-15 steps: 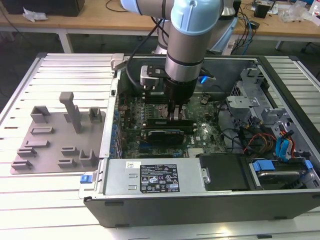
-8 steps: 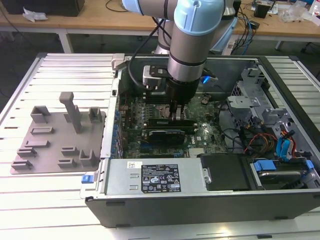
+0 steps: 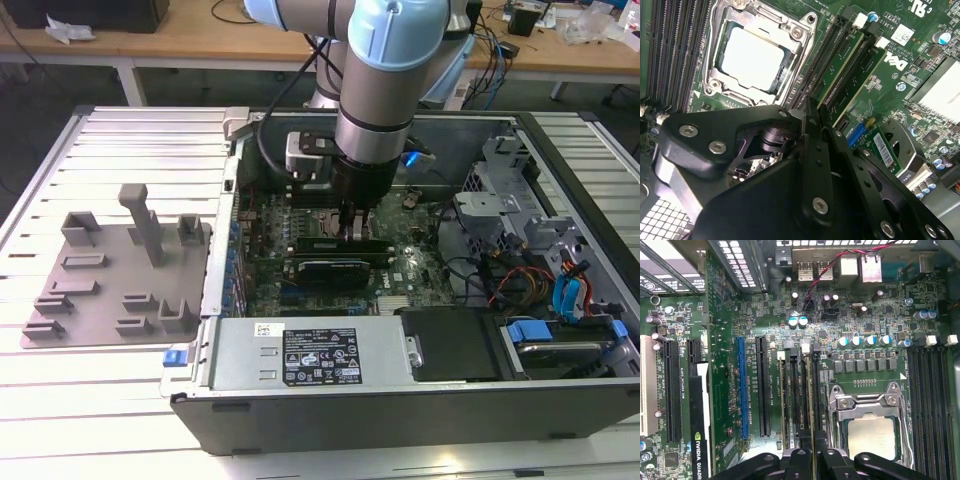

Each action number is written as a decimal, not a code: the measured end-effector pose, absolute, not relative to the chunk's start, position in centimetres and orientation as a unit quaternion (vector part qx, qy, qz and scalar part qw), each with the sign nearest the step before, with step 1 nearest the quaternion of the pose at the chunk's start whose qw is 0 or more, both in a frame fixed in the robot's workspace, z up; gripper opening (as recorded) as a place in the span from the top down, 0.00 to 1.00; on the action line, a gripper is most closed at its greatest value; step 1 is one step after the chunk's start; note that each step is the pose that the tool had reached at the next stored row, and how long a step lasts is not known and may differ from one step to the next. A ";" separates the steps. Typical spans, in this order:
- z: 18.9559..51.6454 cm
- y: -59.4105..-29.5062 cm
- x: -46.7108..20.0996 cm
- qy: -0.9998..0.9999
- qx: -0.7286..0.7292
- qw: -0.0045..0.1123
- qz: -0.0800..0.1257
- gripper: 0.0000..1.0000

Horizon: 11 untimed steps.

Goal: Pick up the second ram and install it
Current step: 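Insert the second ram into the second slot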

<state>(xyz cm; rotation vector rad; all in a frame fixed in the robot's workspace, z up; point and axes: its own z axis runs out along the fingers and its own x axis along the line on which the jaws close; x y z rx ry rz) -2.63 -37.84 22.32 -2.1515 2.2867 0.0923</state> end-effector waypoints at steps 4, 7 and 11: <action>22.2 -37.8 -2.6 0.728 -0.685 0.000 0.029 0.89; 22.0 -37.8 -2.7 0.728 -0.685 0.000 0.029 0.89; 21.9 -37.8 -2.7 0.728 -0.685 0.000 0.029 0.89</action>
